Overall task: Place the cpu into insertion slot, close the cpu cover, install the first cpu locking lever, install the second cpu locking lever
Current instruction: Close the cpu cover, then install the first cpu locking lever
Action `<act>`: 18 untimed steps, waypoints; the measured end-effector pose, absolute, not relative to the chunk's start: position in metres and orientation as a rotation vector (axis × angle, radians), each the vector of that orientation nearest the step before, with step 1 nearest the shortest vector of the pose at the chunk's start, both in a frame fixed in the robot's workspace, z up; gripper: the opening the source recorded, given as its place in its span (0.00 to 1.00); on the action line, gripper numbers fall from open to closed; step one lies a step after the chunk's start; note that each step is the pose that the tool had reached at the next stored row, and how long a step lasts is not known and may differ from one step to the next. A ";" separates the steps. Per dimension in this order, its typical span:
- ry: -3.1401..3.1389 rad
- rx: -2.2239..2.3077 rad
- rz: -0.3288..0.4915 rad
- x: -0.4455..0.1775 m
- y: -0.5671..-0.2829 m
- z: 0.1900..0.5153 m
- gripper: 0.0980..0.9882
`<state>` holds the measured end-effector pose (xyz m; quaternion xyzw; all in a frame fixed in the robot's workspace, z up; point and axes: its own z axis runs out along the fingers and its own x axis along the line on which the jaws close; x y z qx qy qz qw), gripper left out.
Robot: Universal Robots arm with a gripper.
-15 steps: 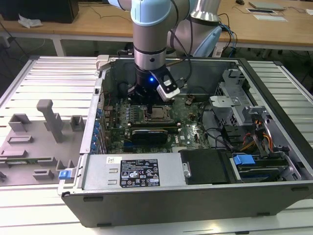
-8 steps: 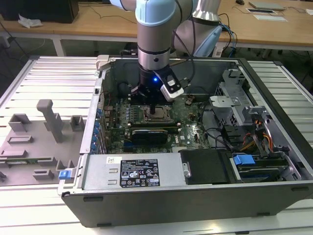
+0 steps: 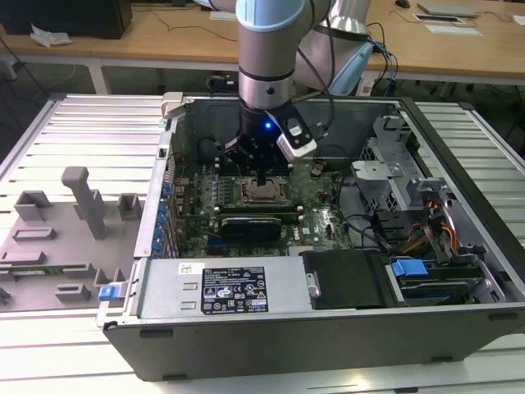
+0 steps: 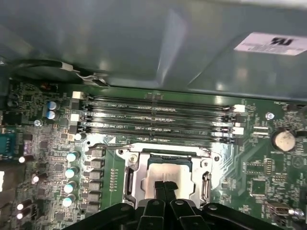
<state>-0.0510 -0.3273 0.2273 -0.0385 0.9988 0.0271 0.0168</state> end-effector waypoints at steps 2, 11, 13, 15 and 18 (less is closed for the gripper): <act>3.105 -0.120 0.084 -0.051 -0.327 0.232 0.01; 3.105 -0.120 0.084 -0.050 -0.327 0.243 0.01; 3.105 -0.120 0.084 -0.050 -0.327 0.243 0.01; 3.105 -0.120 0.084 -0.050 -0.327 0.243 0.01; 3.105 -0.120 0.084 -0.050 -0.327 0.243 0.01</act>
